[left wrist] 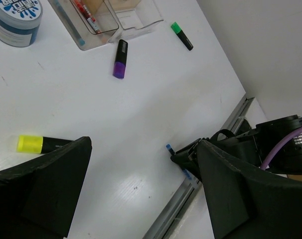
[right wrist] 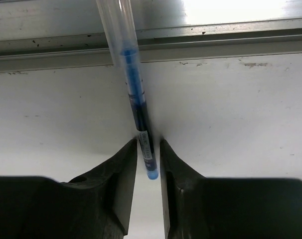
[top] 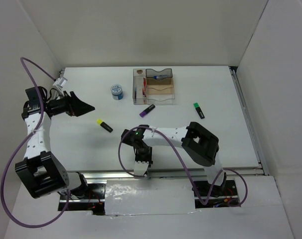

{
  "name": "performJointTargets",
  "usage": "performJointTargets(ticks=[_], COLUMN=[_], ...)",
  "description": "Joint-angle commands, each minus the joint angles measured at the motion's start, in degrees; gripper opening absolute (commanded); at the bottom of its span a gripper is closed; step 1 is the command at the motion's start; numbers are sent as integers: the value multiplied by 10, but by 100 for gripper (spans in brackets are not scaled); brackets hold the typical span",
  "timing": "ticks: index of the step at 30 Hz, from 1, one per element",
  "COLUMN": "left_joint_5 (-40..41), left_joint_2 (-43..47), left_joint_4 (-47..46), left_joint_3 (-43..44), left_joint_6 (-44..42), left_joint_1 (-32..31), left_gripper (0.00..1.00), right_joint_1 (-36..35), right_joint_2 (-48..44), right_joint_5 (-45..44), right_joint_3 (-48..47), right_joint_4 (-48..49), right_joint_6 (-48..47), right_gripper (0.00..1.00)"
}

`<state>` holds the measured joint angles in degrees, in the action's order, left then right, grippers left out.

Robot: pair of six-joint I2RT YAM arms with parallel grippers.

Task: Sort the stationery into containers
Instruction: Grab a piece of stationery with the right arm

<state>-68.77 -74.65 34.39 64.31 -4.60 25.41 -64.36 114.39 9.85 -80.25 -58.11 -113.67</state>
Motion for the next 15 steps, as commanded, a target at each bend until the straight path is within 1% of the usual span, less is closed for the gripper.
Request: performJointTargets(ticks=[1,2,3,5,6,9,11,12,14,15], left_joint_5=[0,-3,-4,-3,-2,24,43,50,66,73], left_joint_2=[-10,-17,-18,-21,-19,-1,19,25,42,47], left_joint_4=[-23,-21,-23,-27,-29,-55,-74,-79,-90,-92], left_joint_3=[-2,0,1,3,3,-6,-13,-15,-18,-19], left_joint_6=[9,11,12,17,19,40,41,65,71,76], left_joint_1=[-3,-2,-3,-3,-4,-10,-16,-23,-32,-39], left_gripper=[99,99,99,99,99,99,99,99,99,99], right_joint_1=[4,5,5,5,6,10,11,11,13,15], right_joint_2=[9,9,9,8,7,-14,-38,-50,-79,-104], right_joint_5=[-4,0,2,5,7,11,18,28,43,67], right_joint_3=[12,16,16,15,16,28,32,32,27,19], right_joint_4=[28,30,30,24,20,19,16,11,-1,-12], right_joint_6=[-35,-34,-33,-29,-24,-20,-13,3,29,41], right_gripper=[31,28,22,16,12,5,2,0,0,0])
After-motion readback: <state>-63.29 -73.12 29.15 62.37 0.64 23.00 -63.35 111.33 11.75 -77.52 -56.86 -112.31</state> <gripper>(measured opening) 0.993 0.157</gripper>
